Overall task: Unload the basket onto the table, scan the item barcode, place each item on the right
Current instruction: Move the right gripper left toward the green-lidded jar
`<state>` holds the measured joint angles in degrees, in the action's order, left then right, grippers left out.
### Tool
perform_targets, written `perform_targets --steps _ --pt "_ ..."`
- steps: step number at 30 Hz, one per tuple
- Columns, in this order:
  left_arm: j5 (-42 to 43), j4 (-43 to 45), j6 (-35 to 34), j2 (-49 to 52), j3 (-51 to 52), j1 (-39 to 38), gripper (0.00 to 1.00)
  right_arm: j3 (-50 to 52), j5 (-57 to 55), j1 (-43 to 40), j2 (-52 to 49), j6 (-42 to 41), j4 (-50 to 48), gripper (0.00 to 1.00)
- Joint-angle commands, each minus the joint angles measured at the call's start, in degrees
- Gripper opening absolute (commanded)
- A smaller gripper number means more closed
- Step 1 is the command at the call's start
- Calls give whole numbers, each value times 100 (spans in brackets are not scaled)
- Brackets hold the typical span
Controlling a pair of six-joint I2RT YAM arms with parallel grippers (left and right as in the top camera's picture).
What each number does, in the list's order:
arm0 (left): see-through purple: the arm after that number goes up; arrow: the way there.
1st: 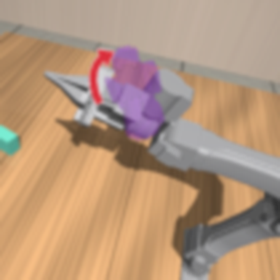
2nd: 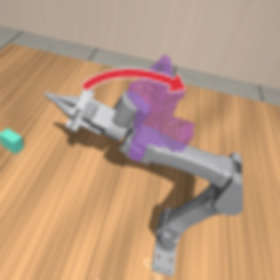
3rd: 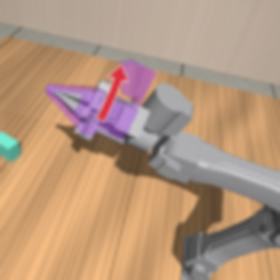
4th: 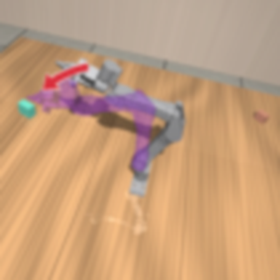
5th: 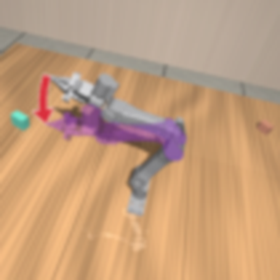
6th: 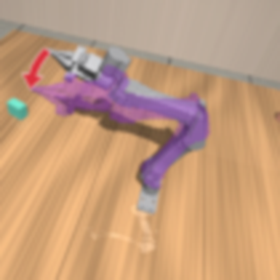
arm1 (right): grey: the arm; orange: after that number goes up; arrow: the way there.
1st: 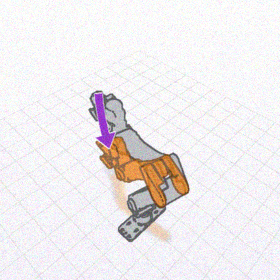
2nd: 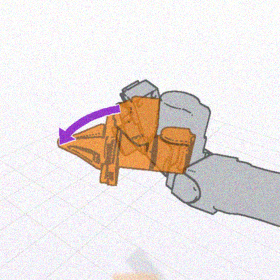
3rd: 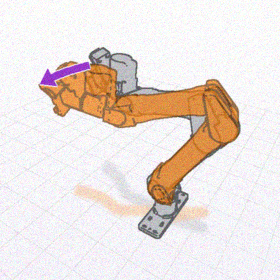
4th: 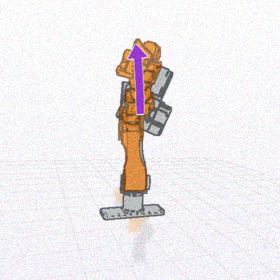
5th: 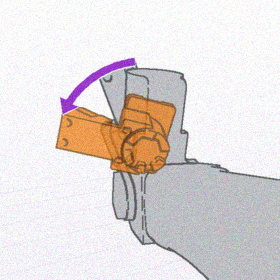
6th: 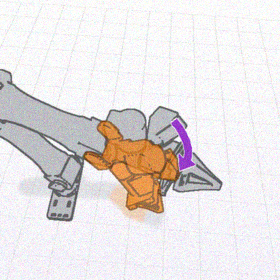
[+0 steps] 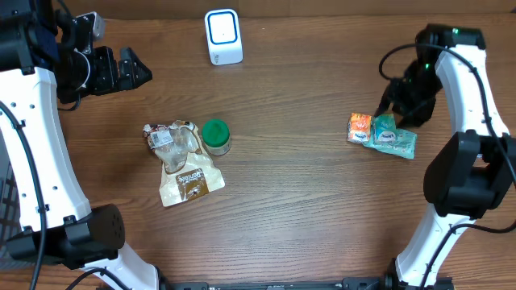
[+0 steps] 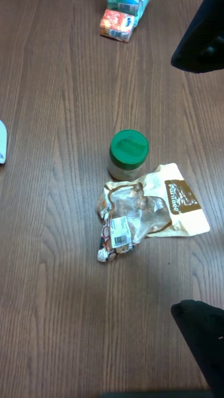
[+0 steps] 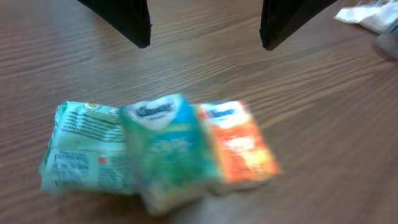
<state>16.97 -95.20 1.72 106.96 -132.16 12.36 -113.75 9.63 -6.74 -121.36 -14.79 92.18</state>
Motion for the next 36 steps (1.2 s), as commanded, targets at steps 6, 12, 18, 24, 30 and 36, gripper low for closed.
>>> perform_targets --steps 6,12,18,24,30,36 --pt "44 -11 90 -48 -92 -39 100 -1797 162 1078 190 273 348 59" --pt "44 -11 90 -48 -92 -39 100 -1902 157 2068 179 289 39 62" --pt "44 -11 90 -48 -92 -39 100 -1897 -37 2997 177 289 -688 70" --pt "44 -11 90 -48 -92 -39 100 -1895 -732 3871 107 289 -1202 74" --pt "44 -11 90 -48 -92 -39 100 -1880 -748 4439 -197 289 -1687 80" --pt "44 -13 90 -48 -92 -39 100 -1862 -769 4850 -745 337 -1991 91"
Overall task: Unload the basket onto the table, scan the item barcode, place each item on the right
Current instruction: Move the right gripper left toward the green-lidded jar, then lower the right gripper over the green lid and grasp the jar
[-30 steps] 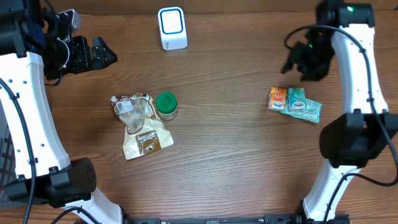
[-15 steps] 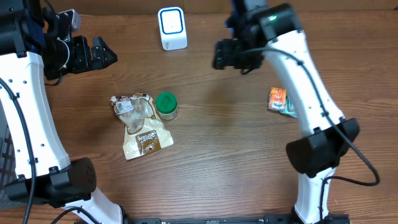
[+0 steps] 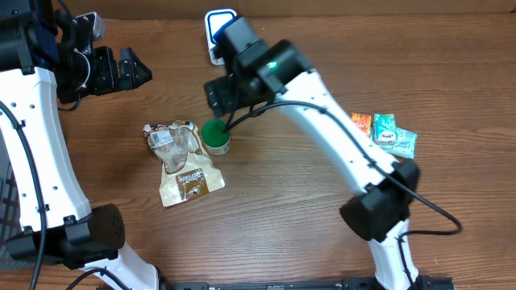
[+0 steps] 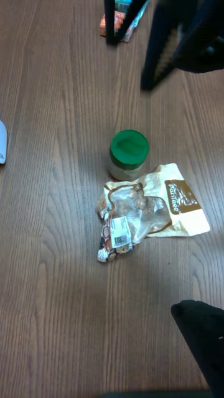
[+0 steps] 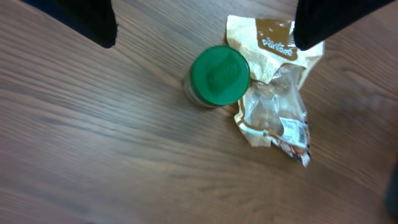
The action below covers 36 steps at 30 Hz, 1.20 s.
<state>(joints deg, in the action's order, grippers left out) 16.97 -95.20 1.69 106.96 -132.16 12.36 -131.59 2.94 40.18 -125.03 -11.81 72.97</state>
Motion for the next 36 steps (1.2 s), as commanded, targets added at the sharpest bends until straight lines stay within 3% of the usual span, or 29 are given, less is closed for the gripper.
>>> perform_targets --steps 1,9,19,32,36 --pt "44 -13 92 -48 -92 -39 99 -79 -122 223 -507 66 -120 93" --pt "44 -11 92 -48 -92 -39 100 -79 -511 492 -1029 221 -317 96" --pt "44 -11 92 -48 -92 -39 100 87 -457 553 -1176 811 -505 82" --pt "44 -11 92 -48 -92 -39 100 752 -433 647 -1176 1491 -885 82" --pt "44 -11 92 -48 -92 -39 100 752 -619 610 -1176 1484 -901 70"
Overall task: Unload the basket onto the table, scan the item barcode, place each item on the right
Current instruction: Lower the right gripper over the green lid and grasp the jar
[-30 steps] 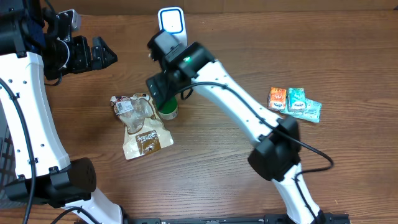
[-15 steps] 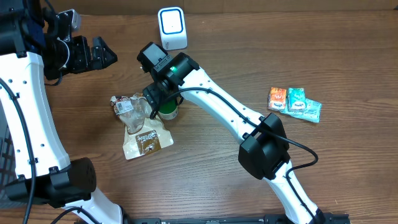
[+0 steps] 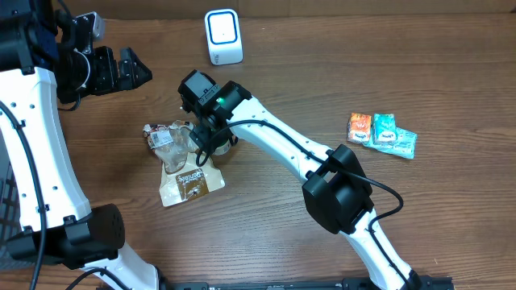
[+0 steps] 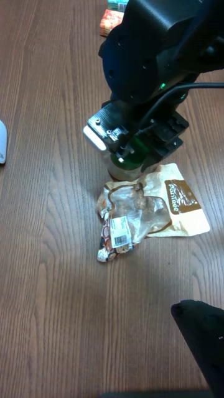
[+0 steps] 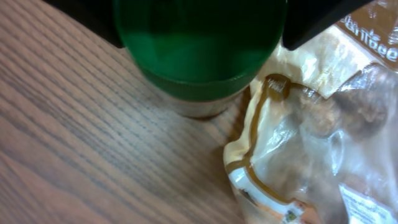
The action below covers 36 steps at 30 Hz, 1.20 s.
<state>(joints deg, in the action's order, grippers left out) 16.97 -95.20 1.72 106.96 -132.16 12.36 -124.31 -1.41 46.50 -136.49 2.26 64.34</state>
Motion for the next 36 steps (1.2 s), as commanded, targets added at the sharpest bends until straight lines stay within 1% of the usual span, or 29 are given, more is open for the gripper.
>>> perform_targets --steps 1,6,10,12,14,16,19,20,22,23,25,27,30,32,34,36 --pt "44 -11 90 -48 -92 -39 100 22 -258 -37 -31 28 -37 66" --pt "44 -11 90 -48 -92 -39 100 13 -577 -151 -31 -608 -13 60" --pt "44 -11 90 -48 -92 -39 100 -39 -680 -302 -24 -1451 162 56" --pt "44 -11 90 -48 -92 -39 99 -98 -767 -417 -24 -2332 382 56" --pt "44 -11 90 -48 -92 -39 99 -136 -752 -588 -24 -3381 678 56" --pt "44 -11 90 -48 -92 -39 100 -136 -645 -772 -24 -4046 918 56" --pt "44 -11 90 -48 -92 -39 99 -136 -208 -1008 -24 -4566 1137 57" --pt "44 -11 90 -48 -92 -39 100 -136 -13 -1075 -24 -4597 1174 64" --pt "44 -11 90 -48 -92 -39 100 -136 363 -1237 -24 -4527 1239 75" --pt "44 -11 90 -48 -92 -39 100 -138 420 -1283 -24 -4463 1266 79" --pt "44 -13 90 -48 -92 -39 100 -160 546 -1399 -22 -4035 1327 86" --pt "44 -11 90 -48 -92 -39 100 -275 564 -1495 -13 -3580 1478 90" --pt "44 -13 90 -48 -92 -39 99 -688 551 -1613 -2 -2358 1825 94" --pt "44 -11 90 -48 -92 -39 100 -1084 520 -1670 7 -1222 2094 98" --pt "44 -11 90 -48 -92 -39 100 -1392 365 -1692 9 -452 2319 100" --pt "44 -11 90 -48 -92 -39 100 -1578 273 -1700 7 0 2450 100"
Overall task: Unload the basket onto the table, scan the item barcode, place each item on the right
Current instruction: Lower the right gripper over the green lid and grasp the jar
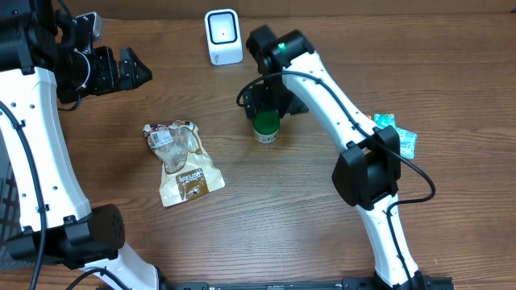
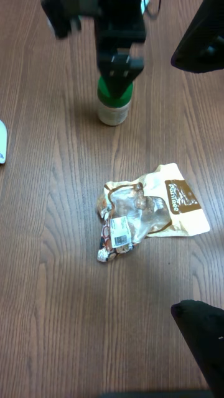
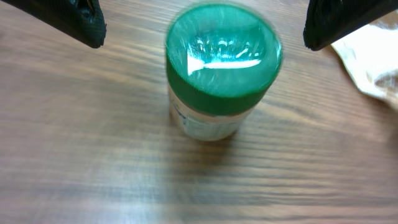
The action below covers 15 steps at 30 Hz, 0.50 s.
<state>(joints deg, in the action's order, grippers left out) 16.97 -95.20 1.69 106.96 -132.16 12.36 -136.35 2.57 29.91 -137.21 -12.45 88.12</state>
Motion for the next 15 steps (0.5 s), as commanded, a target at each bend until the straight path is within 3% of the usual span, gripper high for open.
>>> perform_targets --steps 1,15 --pt "44 -11 92 -48 -92 -39 100 -439 -157 -42 81 1690 96 100" --pt "44 -11 92 -48 -92 -39 100 -448 142 -33 79 3021 61 100"
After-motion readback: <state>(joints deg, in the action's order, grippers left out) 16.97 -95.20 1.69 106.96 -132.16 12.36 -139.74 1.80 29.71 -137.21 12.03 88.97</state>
